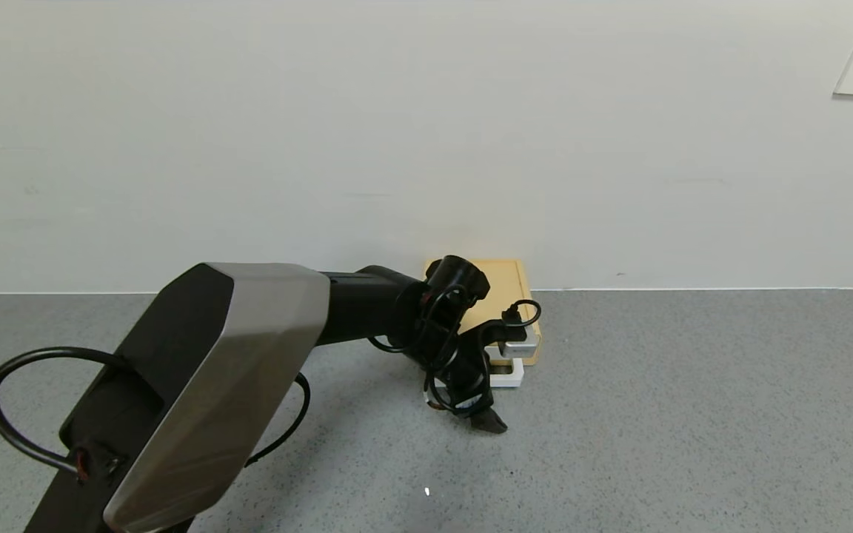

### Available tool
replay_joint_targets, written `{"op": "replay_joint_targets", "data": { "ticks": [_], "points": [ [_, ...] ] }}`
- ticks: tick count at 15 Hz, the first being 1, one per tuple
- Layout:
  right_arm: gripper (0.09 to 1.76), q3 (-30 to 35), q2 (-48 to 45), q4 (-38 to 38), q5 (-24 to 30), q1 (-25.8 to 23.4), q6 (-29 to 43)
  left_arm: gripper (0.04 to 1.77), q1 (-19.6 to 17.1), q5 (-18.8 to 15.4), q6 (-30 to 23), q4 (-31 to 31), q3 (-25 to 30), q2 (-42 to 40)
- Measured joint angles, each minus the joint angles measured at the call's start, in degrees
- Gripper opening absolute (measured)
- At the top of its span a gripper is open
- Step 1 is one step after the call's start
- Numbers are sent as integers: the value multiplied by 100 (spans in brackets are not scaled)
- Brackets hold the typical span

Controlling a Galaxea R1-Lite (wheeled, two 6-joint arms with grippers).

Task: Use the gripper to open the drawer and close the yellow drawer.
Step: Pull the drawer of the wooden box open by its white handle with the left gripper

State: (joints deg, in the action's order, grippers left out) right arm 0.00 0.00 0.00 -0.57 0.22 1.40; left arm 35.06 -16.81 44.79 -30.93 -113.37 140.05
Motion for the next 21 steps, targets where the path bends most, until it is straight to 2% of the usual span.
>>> {"op": "replay_joint_targets", "data": {
  "ticks": [5, 11, 21],
  "points": [
    [171, 0, 0, 2, 0, 0, -2, 173, -12, -339, -135, 94, 0, 105],
    [171, 0, 0, 2, -2, 0, -2, 173, 2, -512, -227, 50, 91, 130],
    [171, 0, 0, 0, 0, 2, 0, 173, 226, -505, -616, 85, 581, -40]
  ]
}}
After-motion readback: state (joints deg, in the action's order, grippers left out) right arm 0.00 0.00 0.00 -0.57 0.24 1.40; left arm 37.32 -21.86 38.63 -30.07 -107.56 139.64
